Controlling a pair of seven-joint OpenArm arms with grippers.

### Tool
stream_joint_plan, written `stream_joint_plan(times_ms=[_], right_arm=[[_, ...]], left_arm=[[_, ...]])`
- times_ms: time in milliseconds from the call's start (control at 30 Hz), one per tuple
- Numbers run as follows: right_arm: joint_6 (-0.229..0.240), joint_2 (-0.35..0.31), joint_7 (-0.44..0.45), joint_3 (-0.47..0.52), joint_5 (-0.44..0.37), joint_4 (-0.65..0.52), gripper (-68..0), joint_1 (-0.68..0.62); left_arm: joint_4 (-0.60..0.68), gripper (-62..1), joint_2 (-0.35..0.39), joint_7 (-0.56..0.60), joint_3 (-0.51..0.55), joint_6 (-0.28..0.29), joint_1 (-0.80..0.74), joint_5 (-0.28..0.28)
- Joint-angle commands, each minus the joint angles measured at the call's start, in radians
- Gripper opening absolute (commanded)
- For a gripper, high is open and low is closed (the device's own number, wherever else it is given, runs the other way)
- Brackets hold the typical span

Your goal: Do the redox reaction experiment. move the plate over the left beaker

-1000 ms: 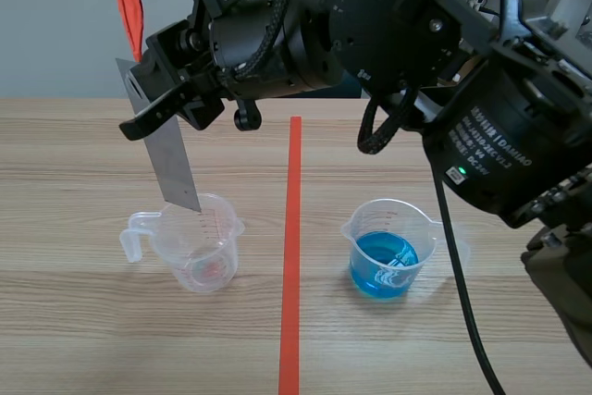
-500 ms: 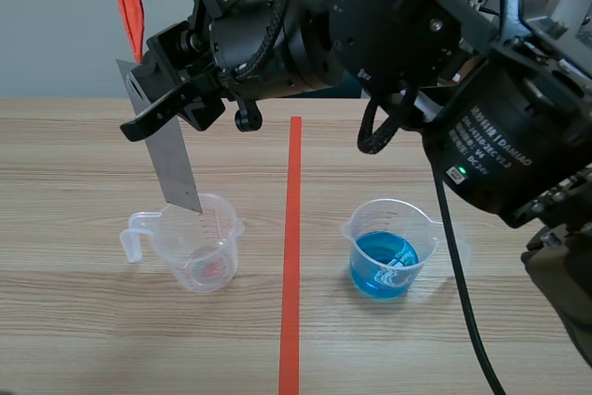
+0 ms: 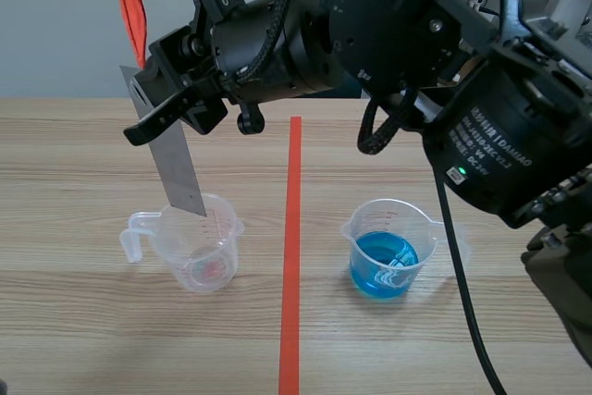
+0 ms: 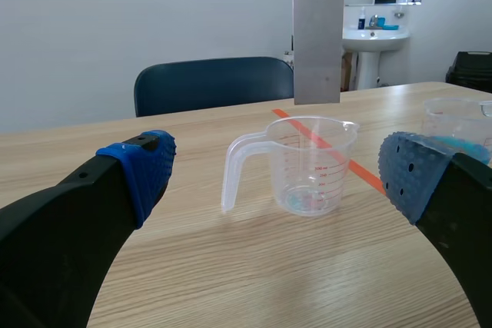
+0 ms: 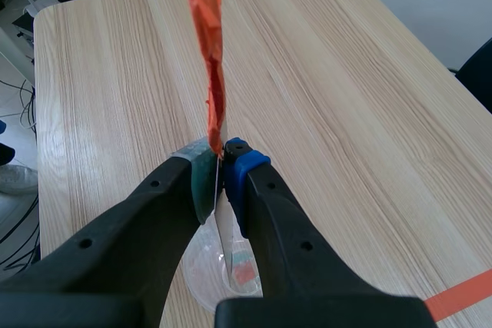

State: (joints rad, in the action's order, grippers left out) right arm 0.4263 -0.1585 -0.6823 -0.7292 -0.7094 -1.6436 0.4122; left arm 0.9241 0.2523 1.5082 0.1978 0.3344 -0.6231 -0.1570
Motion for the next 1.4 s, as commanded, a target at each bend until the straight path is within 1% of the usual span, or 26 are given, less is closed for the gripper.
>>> stream_joint_plan(times_ms=[0,200,1367], right_arm=[[0.0,0.003,0.014,-0.002,-0.007,-0.015,-66.9,0.02],[0.0,0.003,0.015,-0.002,-0.007,-0.015,-66.9,0.02],[0.0,0.003,0.015,-0.002,0.0,-0.015,-66.9,0.02]], left_arm=[[0.015,-5.0,0.001,0.046,0.005,0.001,-0.008,-0.005],[0.015,-5.0,0.001,0.046,0.005,0.001,-0.008,-0.048],[0.015,-5.0,0.001,0.046,0.005,-0.003,-0.008,-0.047]])
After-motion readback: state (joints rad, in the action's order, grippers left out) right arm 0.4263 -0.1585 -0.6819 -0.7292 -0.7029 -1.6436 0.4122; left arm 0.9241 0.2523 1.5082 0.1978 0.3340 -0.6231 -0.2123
